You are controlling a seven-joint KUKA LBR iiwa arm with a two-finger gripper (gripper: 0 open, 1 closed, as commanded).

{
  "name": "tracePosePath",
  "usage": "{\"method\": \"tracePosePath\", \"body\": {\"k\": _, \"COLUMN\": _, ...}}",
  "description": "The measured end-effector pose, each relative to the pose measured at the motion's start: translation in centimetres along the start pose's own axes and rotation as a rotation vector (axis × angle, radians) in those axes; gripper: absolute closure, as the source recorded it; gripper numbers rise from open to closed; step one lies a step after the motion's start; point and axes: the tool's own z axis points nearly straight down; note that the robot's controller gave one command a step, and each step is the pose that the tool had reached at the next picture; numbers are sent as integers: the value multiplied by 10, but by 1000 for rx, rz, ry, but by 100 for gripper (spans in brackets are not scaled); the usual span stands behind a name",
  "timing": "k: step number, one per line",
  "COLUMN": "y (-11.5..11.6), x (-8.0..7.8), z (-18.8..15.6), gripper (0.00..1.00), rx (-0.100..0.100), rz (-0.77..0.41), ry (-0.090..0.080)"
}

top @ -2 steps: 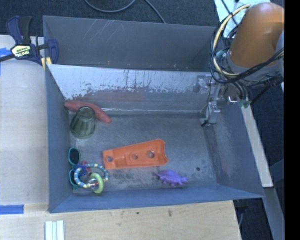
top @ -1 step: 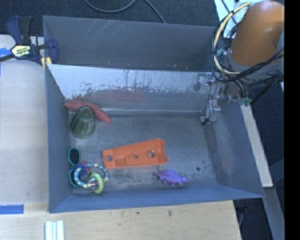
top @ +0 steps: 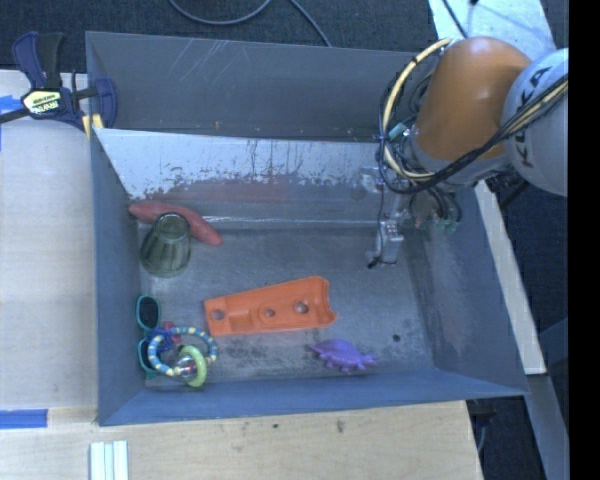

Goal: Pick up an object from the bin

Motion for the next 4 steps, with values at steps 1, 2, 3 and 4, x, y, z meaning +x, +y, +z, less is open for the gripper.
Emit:
{"method": "tracePosePath", "body": {"k": 1, "y": 79, "x": 16, "z": 46, "gripper": 0, "rx": -1, "rz": -38, "ry": 3}}
{"method": "tracePosePath", "body": {"k": 2, "y": 104, "x": 32, "z": 44, "gripper": 0, "rx": -4, "rz": -48, "ry": 4}}
{"method": "tracePosePath", "body": {"k": 3, "y": 139, "x": 66, "z": 66, "gripper": 0, "rx": 0, "rz": -206, "ry": -2}}
{"method": "tracePosePath", "body": {"k": 4, "y": 115, "x": 78, "z": 78, "gripper": 100, "rx": -7, "rz": -89, "ry": 0}}
